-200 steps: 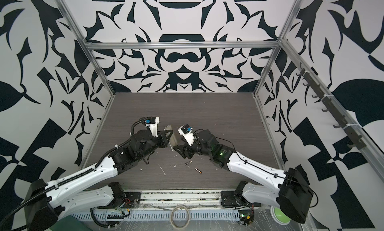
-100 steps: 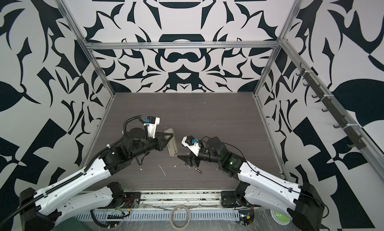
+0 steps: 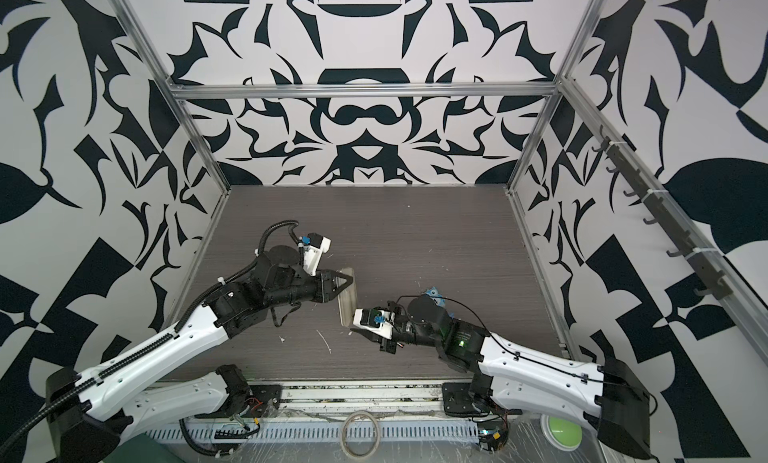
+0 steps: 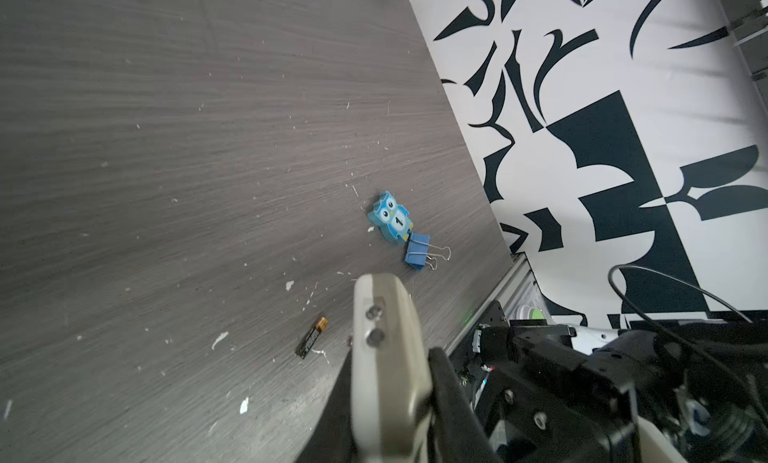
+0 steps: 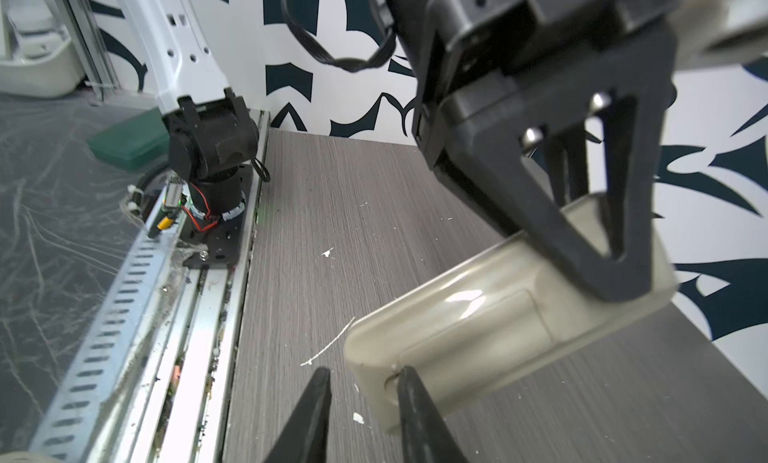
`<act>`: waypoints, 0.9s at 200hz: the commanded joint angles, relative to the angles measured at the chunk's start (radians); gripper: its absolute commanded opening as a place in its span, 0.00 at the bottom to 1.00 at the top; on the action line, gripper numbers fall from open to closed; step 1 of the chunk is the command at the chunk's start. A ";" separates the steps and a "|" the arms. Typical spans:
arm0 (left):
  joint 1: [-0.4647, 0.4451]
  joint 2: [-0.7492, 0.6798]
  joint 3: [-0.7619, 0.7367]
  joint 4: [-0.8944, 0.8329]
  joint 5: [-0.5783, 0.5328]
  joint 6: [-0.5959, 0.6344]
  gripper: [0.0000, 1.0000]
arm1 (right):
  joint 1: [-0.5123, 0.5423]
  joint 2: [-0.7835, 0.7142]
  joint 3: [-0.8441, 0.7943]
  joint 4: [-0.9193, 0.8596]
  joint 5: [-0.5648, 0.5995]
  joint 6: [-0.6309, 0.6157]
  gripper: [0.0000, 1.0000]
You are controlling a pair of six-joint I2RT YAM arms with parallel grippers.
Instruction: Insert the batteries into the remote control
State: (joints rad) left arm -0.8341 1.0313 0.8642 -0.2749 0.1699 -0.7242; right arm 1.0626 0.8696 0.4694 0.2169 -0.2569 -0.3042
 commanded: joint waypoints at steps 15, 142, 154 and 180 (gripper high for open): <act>0.003 -0.014 -0.015 -0.007 0.053 -0.036 0.00 | 0.009 -0.038 -0.022 0.073 0.065 -0.045 0.29; 0.004 0.013 0.015 -0.014 0.127 -0.036 0.00 | 0.053 -0.052 -0.056 0.112 0.107 -0.098 0.32; 0.004 0.010 0.015 -0.015 0.128 -0.037 0.00 | 0.056 -0.050 -0.055 0.111 0.114 -0.100 0.33; 0.004 0.008 0.016 -0.023 0.130 -0.034 0.00 | 0.060 -0.049 -0.057 0.113 0.116 -0.107 0.36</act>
State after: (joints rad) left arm -0.8341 1.0512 0.8570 -0.2775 0.2817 -0.7555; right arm 1.1145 0.8196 0.4137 0.2749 -0.1539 -0.3985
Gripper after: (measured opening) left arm 0.219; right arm 0.353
